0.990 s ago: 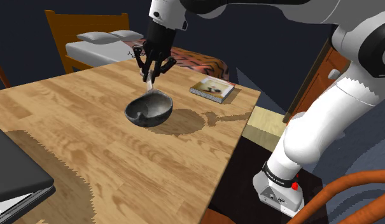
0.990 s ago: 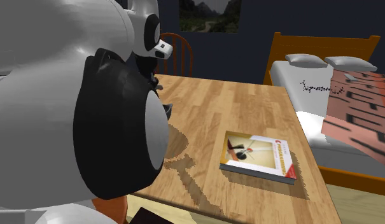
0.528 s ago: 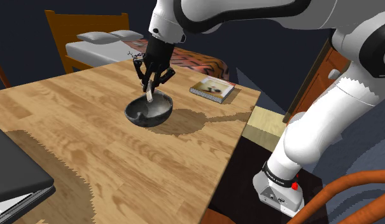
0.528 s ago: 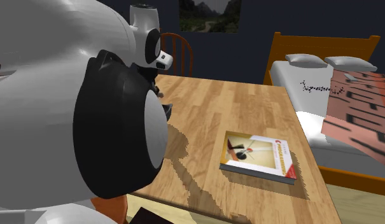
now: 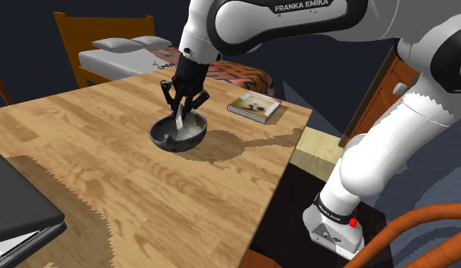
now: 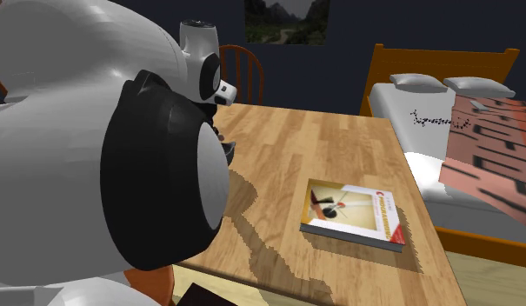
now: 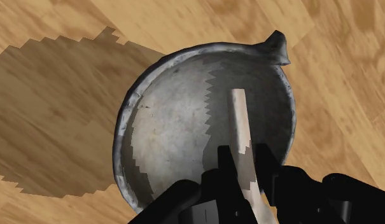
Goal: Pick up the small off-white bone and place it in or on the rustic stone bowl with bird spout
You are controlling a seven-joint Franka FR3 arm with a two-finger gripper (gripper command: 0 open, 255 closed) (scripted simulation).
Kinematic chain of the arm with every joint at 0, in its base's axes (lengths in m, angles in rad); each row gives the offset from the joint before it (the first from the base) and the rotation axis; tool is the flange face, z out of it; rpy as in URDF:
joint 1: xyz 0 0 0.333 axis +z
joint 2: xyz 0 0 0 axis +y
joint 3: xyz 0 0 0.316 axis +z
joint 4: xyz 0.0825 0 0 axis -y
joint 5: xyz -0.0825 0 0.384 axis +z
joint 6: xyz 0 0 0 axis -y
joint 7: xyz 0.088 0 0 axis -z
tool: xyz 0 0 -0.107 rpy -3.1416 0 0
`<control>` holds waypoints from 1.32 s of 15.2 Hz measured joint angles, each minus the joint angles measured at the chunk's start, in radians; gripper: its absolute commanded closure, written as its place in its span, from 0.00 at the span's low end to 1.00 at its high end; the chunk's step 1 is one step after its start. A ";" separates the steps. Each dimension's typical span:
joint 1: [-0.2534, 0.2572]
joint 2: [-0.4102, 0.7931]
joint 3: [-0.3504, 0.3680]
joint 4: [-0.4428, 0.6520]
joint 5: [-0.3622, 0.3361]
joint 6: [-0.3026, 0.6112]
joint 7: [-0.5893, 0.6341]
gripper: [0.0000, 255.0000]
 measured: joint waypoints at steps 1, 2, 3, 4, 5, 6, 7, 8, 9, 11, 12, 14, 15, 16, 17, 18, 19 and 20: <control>0.000 0.000 0.000 -0.001 0.000 0.001 0.000 1.00; 0.000 0.000 0.000 -0.001 0.000 0.001 0.000 1.00; 0.000 0.000 0.000 -0.001 0.000 0.001 0.000 1.00; 0.000 0.000 0.000 -0.001 0.000 0.001 0.000 0.00; 0.000 0.000 0.000 -0.001 0.000 0.001 0.000 0.00; 0.000 0.000 0.000 -0.001 0.000 0.001 0.000 0.00; 0.000 0.000 0.000 -0.001 0.000 0.001 0.000 0.00; 0.000 0.000 0.000 -0.001 0.000 0.001 0.000 0.00; 0.000 0.000 0.000 -0.001 0.000 0.001 0.000 0.00; 0.000 -0.007 -0.003 0.008 0.002 -0.015 0.000 0.00; -0.001 -0.019 -0.007 0.020 0.005 -0.038 -0.002 0.00; -0.002 -0.040 -0.017 0.049 0.009 -0.088 -0.004 0.00; -0.003 -0.043 -0.019 0.062 0.009 -0.103 -0.004 0.00; -0.004 -0.044 -0.022 0.070 0.008 -0.113 -0.006 0.00; -0.005 -0.045 -0.023 0.074 0.008 -0.118 -0.006 0.00; -0.005 -0.044 -0.024 0.077 0.008 -0.121 -0.007 0.00; -0.006 -0.044 -0.024 0.078 0.008 -0.122 -0.007 0.00; -0.006 -0.044 -0.025 0.079 0.008 -0.123 -0.007 0.00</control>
